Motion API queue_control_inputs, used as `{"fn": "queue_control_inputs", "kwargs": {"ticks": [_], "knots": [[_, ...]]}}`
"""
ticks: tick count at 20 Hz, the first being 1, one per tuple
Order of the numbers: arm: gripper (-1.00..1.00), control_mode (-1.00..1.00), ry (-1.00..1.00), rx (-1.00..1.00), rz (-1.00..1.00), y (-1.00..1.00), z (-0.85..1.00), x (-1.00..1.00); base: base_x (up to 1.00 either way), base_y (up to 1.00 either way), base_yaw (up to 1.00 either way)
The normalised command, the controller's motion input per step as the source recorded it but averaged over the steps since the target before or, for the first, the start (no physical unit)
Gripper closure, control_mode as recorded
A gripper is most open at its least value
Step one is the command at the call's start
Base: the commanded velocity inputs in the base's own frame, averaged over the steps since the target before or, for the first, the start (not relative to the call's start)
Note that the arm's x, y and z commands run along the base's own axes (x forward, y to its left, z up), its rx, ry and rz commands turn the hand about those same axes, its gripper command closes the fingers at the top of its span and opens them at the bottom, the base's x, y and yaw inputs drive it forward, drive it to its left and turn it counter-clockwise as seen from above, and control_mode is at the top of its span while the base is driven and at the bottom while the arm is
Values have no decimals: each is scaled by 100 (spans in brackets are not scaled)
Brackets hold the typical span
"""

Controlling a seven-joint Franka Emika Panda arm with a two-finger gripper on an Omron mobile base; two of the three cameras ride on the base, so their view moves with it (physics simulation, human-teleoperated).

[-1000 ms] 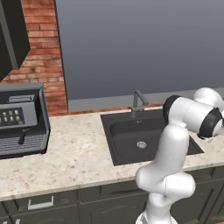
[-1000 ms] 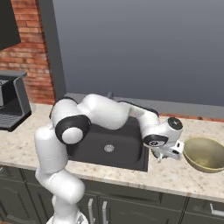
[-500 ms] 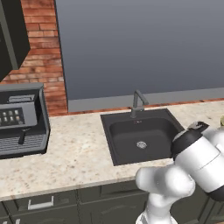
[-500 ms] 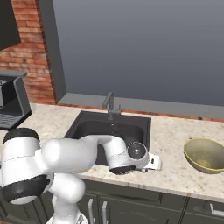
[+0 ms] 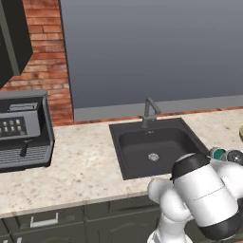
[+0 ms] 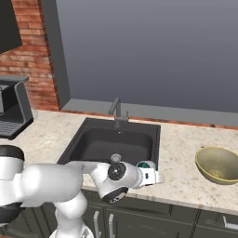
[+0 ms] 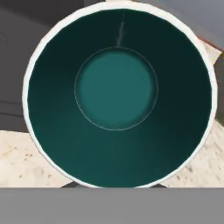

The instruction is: Pick the mug and place it in the sink. Pick the bowl and place it in the open cabinet and then close the cabinet.

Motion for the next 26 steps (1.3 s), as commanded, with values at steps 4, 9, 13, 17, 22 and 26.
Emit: {"fn": "queue_control_inputs", "kwargs": {"ticks": [4,9,13,17,22,26], "knots": [[100,-100,4,-1,0,54,100,-24,0,0,0],[100,-100,23,0,0,81,97,-28,0,0,0],[100,-100,40,4,1,87,56,0,0,0,0],[100,-100,14,13,11,39,17,0,0,0,0],[100,-100,0,31,18,2,0,7,0,0,0],[100,-100,-1,27,21,0,-6,8,0,0,0]]}}
